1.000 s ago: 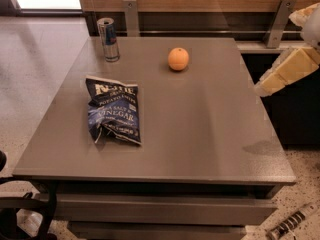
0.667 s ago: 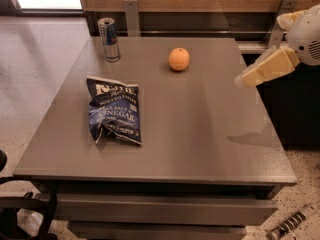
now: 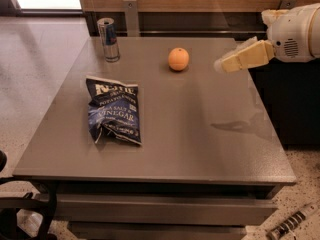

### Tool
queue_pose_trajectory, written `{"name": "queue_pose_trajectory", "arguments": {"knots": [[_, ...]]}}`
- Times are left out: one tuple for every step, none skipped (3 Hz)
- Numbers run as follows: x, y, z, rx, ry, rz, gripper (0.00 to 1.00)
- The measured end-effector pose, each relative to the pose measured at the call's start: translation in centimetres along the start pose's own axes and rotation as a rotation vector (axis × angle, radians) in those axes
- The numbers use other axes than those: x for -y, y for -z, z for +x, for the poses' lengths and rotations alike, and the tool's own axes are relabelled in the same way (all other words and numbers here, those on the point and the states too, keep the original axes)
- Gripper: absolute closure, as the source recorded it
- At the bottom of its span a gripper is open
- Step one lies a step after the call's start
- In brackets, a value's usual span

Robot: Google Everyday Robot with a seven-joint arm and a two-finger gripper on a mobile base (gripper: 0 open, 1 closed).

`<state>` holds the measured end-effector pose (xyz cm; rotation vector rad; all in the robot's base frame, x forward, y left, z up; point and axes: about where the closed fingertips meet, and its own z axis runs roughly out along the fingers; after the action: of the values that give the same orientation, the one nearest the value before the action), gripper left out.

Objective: Pick orange

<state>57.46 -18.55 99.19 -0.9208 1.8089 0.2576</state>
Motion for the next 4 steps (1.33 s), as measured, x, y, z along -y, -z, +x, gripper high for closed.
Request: {"name": "queue_pose_trajectory", "arguments": {"knots": [[0.0,-0.3,0.0,-0.002,0.001,-0.005,0.0],[-0.1,-1.9,-0.2,-0.006,0.003,-0.026,0.0],[0.2,-6.2,-0.6,0.022,0.002,-0.058,0.0],[0.3,-11.2,0.1,0.054,-0.042,-0.093,0.0]]}}
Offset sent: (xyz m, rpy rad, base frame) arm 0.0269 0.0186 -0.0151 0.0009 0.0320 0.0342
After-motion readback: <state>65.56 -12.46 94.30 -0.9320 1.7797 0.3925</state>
